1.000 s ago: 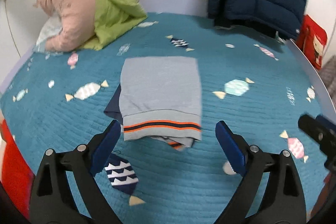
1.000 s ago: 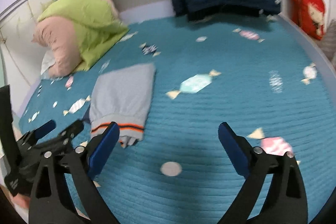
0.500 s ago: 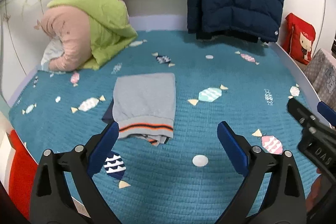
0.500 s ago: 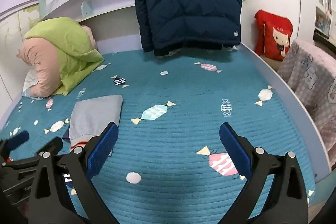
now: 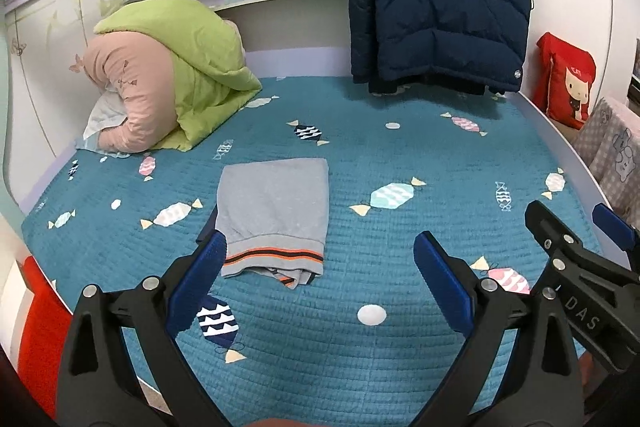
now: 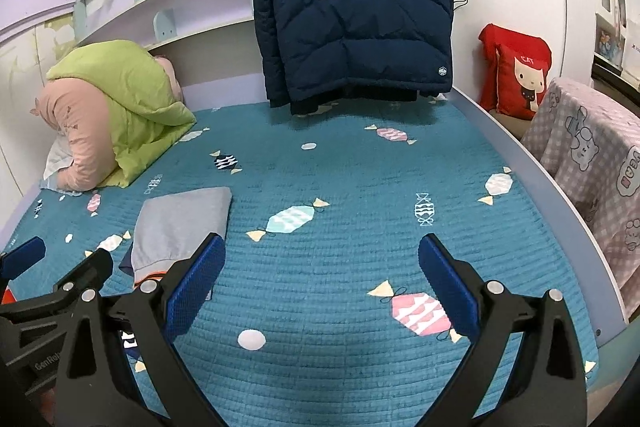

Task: Fold large clothes

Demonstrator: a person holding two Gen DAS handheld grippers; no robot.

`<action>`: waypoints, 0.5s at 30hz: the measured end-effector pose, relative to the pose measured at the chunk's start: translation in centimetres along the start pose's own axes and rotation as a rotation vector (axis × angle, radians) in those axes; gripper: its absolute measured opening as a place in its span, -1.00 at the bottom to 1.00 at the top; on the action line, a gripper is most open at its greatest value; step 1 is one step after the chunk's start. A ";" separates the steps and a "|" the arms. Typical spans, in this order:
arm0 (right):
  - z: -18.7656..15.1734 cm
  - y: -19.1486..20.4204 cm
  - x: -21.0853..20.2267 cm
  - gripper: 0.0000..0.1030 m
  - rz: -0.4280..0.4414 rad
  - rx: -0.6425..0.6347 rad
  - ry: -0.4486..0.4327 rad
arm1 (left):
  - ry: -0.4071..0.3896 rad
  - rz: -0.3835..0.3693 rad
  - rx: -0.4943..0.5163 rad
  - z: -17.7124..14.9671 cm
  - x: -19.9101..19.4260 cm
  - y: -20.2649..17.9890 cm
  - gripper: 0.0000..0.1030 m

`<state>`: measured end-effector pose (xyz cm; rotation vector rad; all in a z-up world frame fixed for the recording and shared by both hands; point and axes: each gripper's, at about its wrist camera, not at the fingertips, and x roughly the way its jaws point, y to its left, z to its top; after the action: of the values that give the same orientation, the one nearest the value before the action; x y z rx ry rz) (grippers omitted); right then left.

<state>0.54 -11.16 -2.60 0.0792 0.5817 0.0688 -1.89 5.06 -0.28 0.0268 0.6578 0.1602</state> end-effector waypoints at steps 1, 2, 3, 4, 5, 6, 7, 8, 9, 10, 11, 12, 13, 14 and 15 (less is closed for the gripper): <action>0.0 0.0 -0.1 0.82 -0.005 -0.003 -0.004 | -0.001 -0.002 0.001 0.0 -0.1 0.0 0.85; 0.1 0.0 -0.2 0.82 -0.008 -0.009 -0.009 | -0.002 -0.004 0.002 0.1 -0.1 -0.1 0.85; 0.1 0.0 -0.3 0.82 -0.014 -0.017 -0.014 | -0.003 -0.007 0.001 0.1 -0.2 -0.1 0.85; 0.1 0.0 -0.3 0.82 -0.019 -0.022 -0.016 | -0.001 -0.010 0.001 0.1 -0.2 -0.2 0.85; 0.1 0.0 -0.4 0.82 -0.024 -0.025 -0.017 | 0.001 -0.010 0.002 0.1 -0.2 -0.3 0.85; 0.1 -0.1 -0.4 0.82 -0.025 -0.025 -0.016 | 0.003 -0.012 0.002 0.1 -0.1 -0.2 0.85; 0.1 -0.2 -0.4 0.82 -0.021 -0.021 -0.013 | 0.004 -0.015 0.001 0.1 -0.1 -0.2 0.85; 0.1 -0.3 -0.4 0.82 -0.019 -0.019 -0.011 | 0.004 -0.018 0.000 0.1 -0.1 -0.2 0.85; 0.1 -0.3 -0.4 0.82 -0.019 -0.017 -0.011 | 0.004 -0.019 0.000 0.1 -0.2 -0.1 0.85; 0.1 -0.3 -0.4 0.82 -0.023 -0.018 -0.010 | 0.005 -0.019 0.001 0.1 -0.2 -0.2 0.85; 0.1 -0.4 -0.4 0.82 -0.026 -0.021 -0.010 | 0.008 -0.018 0.003 0.1 -0.2 -0.2 0.85; 0.1 -0.4 -0.4 0.82 -0.027 -0.023 -0.009 | 0.008 -0.017 0.003 0.1 -0.2 -0.3 0.85; 0.1 -0.4 -0.4 0.82 -0.028 -0.023 -0.008 | 0.010 -0.019 0.003 0.1 -0.2 -0.3 0.85; 0.1 -0.5 -0.5 0.82 -0.031 -0.022 -0.009 | 0.011 -0.022 0.005 0.1 -0.2 -0.4 0.85; 0.0 -0.5 -0.5 0.82 -0.033 -0.022 -0.010 | 0.011 -0.026 0.007 0.1 -0.1 -0.4 0.85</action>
<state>0.14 -11.68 -2.34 0.0488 0.5721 0.0423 -1.87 4.64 -0.15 0.0245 0.6695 0.1333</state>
